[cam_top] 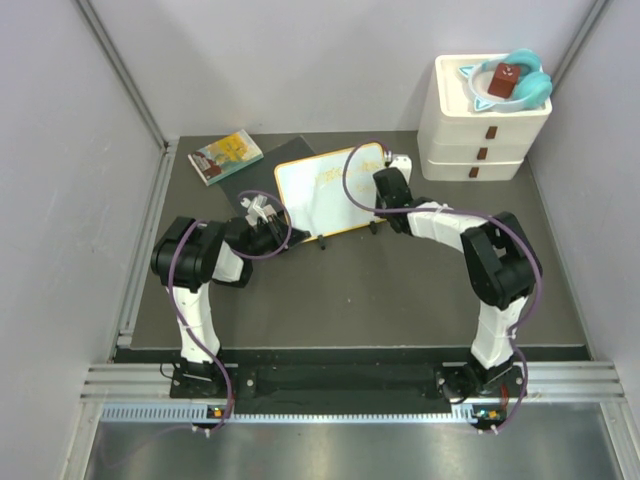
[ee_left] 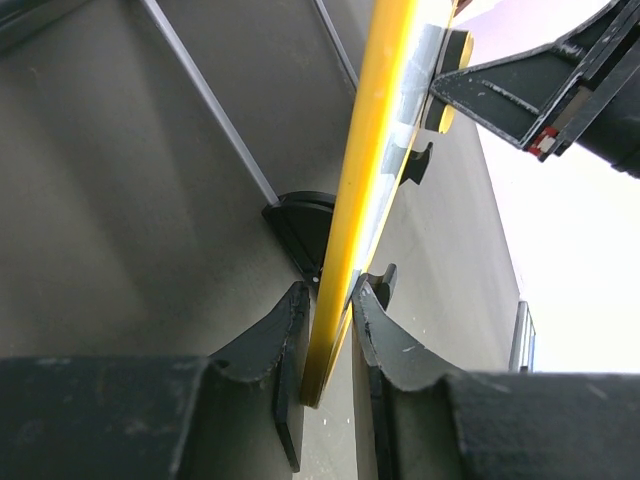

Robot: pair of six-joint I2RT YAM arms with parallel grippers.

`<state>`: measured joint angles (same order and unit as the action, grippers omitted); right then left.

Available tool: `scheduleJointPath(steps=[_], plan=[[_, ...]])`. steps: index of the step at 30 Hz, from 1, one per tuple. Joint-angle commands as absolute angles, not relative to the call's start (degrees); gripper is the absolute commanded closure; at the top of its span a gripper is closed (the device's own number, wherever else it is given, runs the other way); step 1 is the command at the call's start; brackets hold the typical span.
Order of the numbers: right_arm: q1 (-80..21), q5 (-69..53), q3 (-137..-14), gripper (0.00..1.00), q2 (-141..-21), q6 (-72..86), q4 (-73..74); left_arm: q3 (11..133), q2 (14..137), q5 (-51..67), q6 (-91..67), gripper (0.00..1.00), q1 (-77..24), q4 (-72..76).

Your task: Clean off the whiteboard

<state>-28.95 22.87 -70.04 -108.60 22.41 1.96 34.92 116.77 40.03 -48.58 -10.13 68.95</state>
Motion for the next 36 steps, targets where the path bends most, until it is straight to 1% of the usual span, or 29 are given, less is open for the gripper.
scheduleJointPath(steps=[1, 4, 10, 18, 28, 32, 36], plan=[[-27.7, 23.3, -65.3, 1.00, -107.1, 23.6, -2.8, 32.8, 118.1, 34.7, -45.7, 1.00, -9.2, 60.0], [-27.7, 19.6, -63.7, 1.00, -104.6, 23.4, -7.0, 33.0, 118.2, 34.9, -45.7, 1.00, -9.2, 60.1], [-27.8, 12.2, -65.8, 1.00, -105.8, 22.7, -9.7, 32.9, 118.1, 35.1, -45.6, 1.00, -9.2, 60.3], [-28.8, 10.7, -67.1, 1.00, -106.4, 21.2, -11.8, 33.0, 118.4, 35.3, -45.6, 1.00, -9.2, 60.3], [-33.9, 12.7, -72.8, 1.00, -110.5, 19.9, -10.6, 33.0, 118.3, 35.5, -45.6, 1.00, -9.3, 60.6], [-33.5, 16.8, -72.0, 1.00, -110.0, 20.1, -9.8, 32.8, 118.2, 35.6, -45.6, 1.00, -9.2, 60.7], [-31.6, 20.8, -67.6, 1.00, -107.4, 20.7, -11.7, 32.9, 118.4, 35.7, -45.7, 1.00, -9.2, 61.0]])
